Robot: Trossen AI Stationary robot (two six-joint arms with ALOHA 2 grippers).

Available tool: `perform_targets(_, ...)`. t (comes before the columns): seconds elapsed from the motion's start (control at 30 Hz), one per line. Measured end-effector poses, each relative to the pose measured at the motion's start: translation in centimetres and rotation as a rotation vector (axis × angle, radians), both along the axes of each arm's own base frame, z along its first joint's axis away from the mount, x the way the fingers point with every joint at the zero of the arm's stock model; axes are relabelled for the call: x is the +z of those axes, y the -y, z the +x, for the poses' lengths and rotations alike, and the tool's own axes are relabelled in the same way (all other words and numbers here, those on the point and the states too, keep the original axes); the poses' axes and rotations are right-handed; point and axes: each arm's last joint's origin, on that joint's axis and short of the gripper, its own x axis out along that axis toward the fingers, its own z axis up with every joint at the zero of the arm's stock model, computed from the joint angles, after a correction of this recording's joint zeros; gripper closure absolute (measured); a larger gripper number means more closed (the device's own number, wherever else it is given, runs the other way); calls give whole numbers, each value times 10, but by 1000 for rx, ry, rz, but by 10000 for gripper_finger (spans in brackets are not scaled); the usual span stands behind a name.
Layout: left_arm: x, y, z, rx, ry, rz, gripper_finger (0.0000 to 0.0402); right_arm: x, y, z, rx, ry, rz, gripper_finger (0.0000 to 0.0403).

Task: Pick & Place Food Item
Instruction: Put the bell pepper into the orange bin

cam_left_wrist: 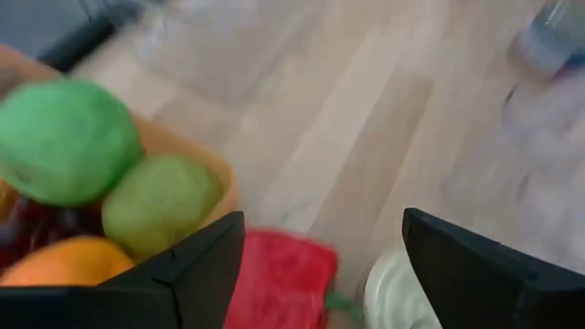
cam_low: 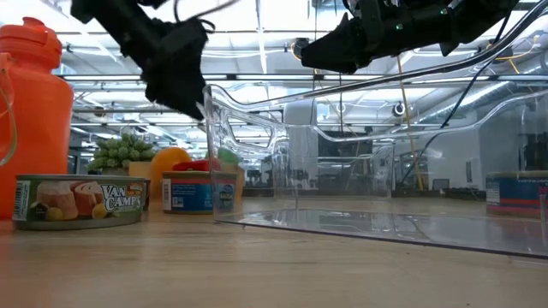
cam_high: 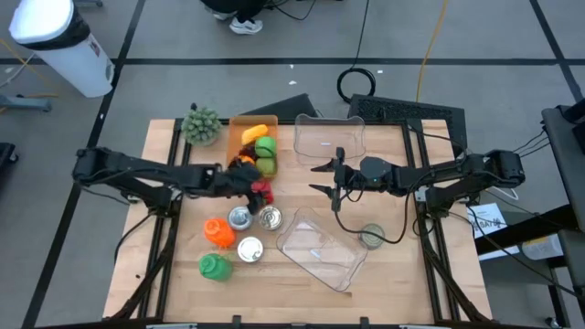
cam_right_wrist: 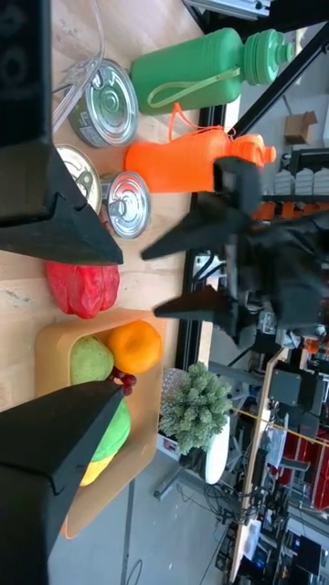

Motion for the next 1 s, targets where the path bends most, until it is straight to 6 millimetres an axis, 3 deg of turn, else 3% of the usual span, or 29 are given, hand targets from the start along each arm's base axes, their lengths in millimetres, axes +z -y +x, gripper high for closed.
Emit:
perform_targets(0.13,-14,2,16,-10,-119,3,100,0,0,0,0,-4,1,198)
perform_targets(0.43,-15,-8,36,155,-78,-116,101,-1,0,0,0,-8,1,194)
perform_targets(0.7,-20,-22,29,311,-116,-310,72,-3,0,0,0,-27,3,193)
perform_targets(1.0,-26,-23,18,516,-171,-423,25,-3,0,0,-3,-27,2,193)
